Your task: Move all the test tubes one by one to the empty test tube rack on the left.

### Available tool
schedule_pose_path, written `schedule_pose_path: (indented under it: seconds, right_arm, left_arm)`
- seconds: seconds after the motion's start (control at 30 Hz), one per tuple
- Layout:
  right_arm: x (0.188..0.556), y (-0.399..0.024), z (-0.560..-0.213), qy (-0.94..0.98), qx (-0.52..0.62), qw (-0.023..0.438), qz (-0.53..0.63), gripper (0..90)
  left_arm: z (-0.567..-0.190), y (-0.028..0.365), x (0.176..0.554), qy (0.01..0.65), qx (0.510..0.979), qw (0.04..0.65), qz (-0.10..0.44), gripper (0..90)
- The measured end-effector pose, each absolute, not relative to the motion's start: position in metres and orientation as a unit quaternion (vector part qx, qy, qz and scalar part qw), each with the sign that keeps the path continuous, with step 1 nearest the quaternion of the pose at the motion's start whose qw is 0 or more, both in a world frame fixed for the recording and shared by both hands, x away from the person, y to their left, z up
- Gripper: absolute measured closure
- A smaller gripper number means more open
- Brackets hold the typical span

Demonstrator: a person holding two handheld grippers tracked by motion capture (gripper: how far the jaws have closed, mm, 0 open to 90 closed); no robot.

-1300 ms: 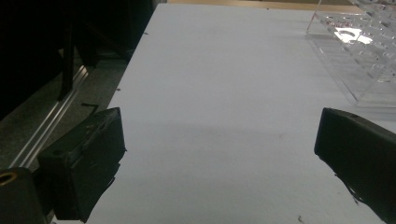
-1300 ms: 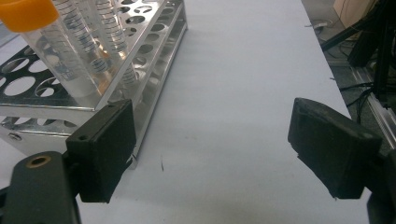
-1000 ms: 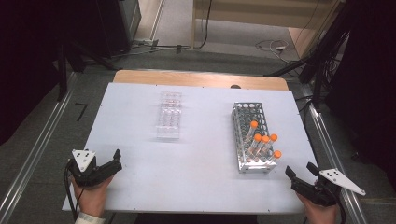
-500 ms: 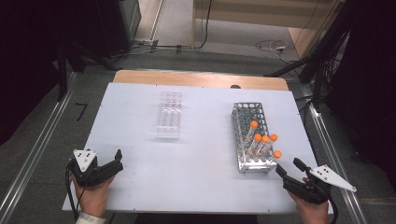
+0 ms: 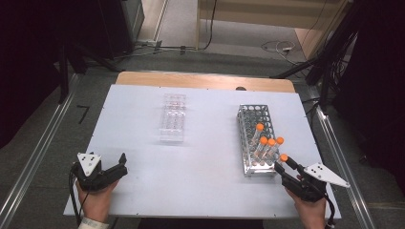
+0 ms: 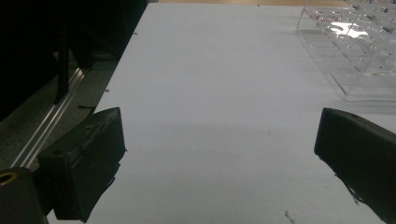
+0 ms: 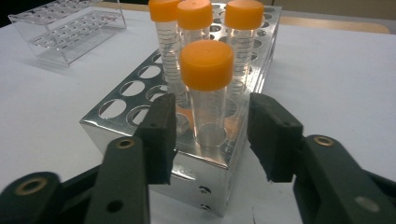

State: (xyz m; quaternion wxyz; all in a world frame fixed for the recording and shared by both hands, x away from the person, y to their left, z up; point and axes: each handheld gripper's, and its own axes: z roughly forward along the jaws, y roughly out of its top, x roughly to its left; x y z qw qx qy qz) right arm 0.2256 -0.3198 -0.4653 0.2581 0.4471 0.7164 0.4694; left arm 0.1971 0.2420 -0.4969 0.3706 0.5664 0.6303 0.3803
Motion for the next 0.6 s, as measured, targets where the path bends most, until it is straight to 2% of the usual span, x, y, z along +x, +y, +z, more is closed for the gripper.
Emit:
schedule_pose_path:
  seconds: [0.13,0.2,0.3,0.53,0.6]
  right_arm:
    - [0.228,-0.314,-0.468,0.725,0.438,0.260,0.463,59.2]
    - [0.229,-0.313,-0.469,0.725,0.438,0.262,0.462,60.3]
    - [0.230,-0.311,-0.470,0.725,0.435,0.273,0.459,70.2]
    - [0.230,-0.312,-0.465,0.723,0.432,0.284,0.459,71.3]
    - [0.230,-0.315,-0.454,0.715,0.433,0.286,0.468,71.4]
  left_arm:
    - [-0.497,0.242,0.197,0.630,0.567,0.371,0.380,2.2]
    - [-0.497,0.241,0.197,0.630,0.567,0.371,0.379,2.2]
    - [-0.497,0.240,0.196,0.628,0.569,0.370,0.380,2.2]
    - [-0.496,0.239,0.196,0.626,0.571,0.373,0.378,2.2]
    - [-0.496,0.239,0.196,0.625,0.572,0.373,0.377,2.2]
